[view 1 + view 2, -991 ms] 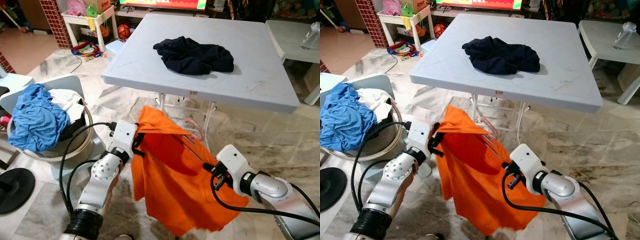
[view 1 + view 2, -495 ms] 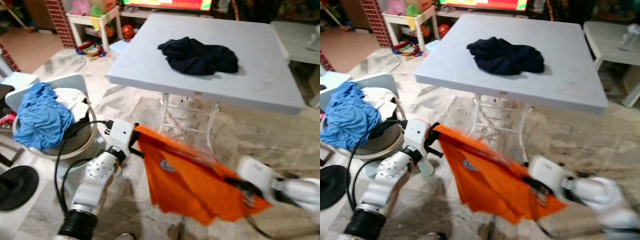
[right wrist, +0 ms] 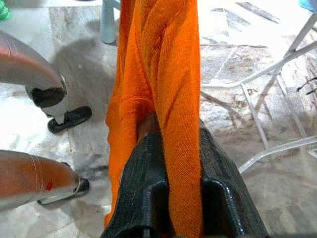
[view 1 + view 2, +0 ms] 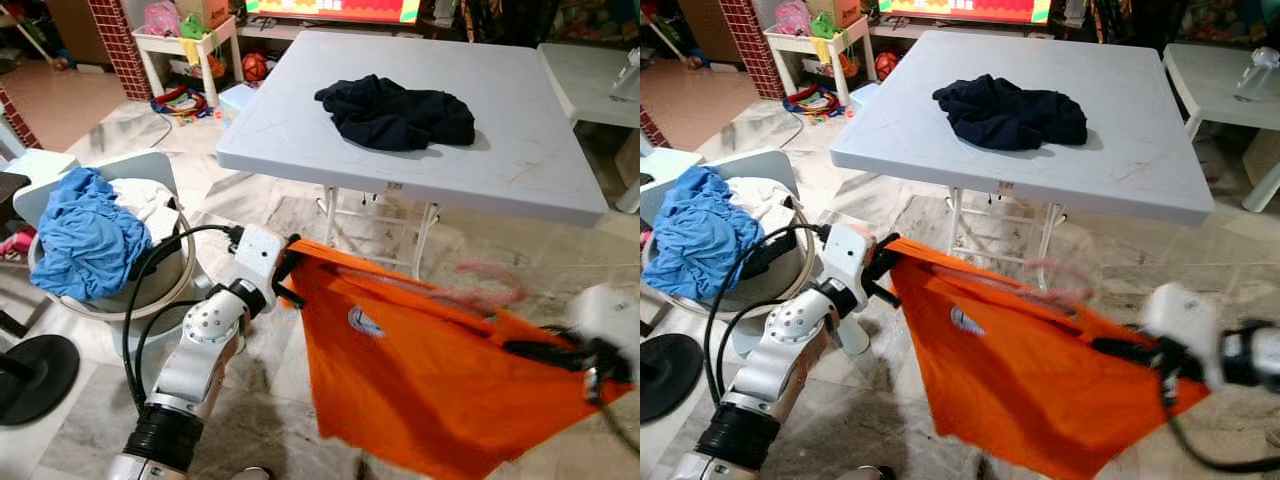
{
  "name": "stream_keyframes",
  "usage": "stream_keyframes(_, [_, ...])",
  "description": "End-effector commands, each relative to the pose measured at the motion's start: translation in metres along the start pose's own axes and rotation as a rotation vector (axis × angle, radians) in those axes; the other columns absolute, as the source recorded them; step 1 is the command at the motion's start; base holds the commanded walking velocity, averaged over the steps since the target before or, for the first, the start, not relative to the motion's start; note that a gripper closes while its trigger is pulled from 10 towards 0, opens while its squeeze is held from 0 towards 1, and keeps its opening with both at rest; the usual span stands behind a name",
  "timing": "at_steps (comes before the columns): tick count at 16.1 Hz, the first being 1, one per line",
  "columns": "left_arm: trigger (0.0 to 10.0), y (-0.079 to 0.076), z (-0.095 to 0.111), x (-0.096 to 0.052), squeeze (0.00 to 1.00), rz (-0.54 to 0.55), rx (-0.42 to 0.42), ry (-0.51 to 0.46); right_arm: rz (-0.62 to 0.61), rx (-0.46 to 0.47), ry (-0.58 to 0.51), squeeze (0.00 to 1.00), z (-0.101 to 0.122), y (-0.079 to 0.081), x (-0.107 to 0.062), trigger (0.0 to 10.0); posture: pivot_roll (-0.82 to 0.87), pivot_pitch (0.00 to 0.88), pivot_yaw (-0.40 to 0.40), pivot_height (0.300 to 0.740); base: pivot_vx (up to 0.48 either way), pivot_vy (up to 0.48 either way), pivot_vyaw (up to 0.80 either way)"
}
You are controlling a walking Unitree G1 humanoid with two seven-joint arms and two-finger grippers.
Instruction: Hang hanger
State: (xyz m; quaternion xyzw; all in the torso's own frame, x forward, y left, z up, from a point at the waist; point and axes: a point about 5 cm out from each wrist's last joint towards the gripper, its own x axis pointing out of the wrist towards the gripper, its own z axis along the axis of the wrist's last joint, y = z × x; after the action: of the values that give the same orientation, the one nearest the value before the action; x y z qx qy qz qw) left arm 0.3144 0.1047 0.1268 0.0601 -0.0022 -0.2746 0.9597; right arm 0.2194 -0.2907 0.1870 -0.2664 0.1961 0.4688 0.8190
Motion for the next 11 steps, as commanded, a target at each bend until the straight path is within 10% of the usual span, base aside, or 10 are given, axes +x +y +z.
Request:
stream_keyframes(1, [0.0, 0.056, -0.026, -0.030, 0.00, 0.278, -0.055, 0.137, -0.081, 0.035, 0.014, 0.00, -0.003, -0.013, -0.034, 10.0, -0.05, 0.091, -0.002, 0.740, 0.000, 0.000, 0.00])
stream_keyframes(4, [0.0, 0.056, -0.032, -0.031, 0.00, 0.285, -0.148, 0.153, -0.044, 0.072, -0.062, 0.00, 0.005, -0.012, -0.044, 10.0, -0.05, 0.088, -0.004, 0.740, 0.000, 0.000, 0.00])
stream_keyframes(8, [0.0, 0.038, -0.046, -0.031, 0.00, 0.201, -0.525, 0.168, -0.063, 0.166, -0.283, 0.00, 0.017, -0.020, -0.059, 10.0, -0.05, 0.084, -0.010, 0.740, 0.000, 0.000, 0.00])
stream_keyframes(11, [0.0, 0.028, -0.046, -0.029, 0.00, 0.164, -0.590, 0.141, -0.047, 0.198, -0.356, 0.00, 0.020, -0.018, -0.057, 10.0, -0.05, 0.086, -0.011, 0.740, 0.000, 0.000, 0.00])
